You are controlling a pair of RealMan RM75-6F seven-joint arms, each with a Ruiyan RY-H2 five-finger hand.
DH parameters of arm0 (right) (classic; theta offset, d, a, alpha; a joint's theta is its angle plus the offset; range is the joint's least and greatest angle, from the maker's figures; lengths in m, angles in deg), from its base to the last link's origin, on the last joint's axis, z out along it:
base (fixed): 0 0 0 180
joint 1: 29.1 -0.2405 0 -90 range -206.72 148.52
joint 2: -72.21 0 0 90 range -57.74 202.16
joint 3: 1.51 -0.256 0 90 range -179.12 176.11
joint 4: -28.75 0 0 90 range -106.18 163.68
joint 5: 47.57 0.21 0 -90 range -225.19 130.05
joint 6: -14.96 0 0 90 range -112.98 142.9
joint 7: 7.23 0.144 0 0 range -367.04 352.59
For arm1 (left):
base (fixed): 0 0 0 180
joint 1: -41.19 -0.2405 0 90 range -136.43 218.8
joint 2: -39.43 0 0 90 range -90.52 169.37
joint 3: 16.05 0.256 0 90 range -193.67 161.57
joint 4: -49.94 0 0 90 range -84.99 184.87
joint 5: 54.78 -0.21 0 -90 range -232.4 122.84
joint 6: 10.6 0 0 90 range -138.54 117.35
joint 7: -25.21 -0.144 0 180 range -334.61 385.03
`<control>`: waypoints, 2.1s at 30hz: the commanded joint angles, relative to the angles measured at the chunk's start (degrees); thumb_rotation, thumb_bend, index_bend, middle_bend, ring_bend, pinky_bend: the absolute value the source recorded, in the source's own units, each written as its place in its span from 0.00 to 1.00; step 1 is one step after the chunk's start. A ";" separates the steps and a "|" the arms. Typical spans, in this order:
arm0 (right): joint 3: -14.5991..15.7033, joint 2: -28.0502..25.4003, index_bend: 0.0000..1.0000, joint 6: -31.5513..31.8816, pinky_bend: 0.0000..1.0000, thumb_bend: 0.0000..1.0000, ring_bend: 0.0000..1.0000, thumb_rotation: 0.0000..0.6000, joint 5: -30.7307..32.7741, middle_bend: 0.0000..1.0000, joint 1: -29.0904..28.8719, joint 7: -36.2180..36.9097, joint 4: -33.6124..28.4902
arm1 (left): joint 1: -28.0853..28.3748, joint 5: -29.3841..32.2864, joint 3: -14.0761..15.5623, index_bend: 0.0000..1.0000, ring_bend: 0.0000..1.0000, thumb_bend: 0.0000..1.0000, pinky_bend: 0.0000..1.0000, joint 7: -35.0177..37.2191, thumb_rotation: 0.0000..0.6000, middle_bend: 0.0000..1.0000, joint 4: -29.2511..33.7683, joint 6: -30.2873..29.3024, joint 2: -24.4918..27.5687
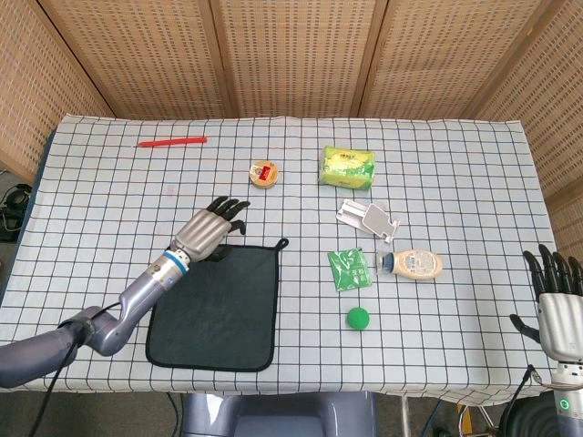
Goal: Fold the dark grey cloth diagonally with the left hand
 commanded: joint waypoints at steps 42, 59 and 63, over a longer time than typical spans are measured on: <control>-1.39 -1.94 0.00 -1.44 0.00 0.00 0.00 1.00 2.94 0.00 -0.33 5.45 0.63 | 12.49 9.82 1.05 0.38 0.00 0.46 0.00 -2.12 1.00 0.00 -25.15 7.67 -21.32; -1.43 -2.18 0.00 -1.81 0.00 0.00 0.00 1.00 3.24 0.00 -0.46 6.41 0.74 | 12.49 8.71 1.16 0.58 0.00 0.48 0.00 0.36 1.00 0.00 -27.08 5.33 -23.00; -1.32 -2.30 0.00 -1.58 0.00 0.00 0.00 1.00 2.97 0.00 -0.38 6.47 0.48 | 11.94 8.15 1.02 0.58 0.00 0.48 0.00 0.69 1.00 0.00 -24.76 3.64 -21.56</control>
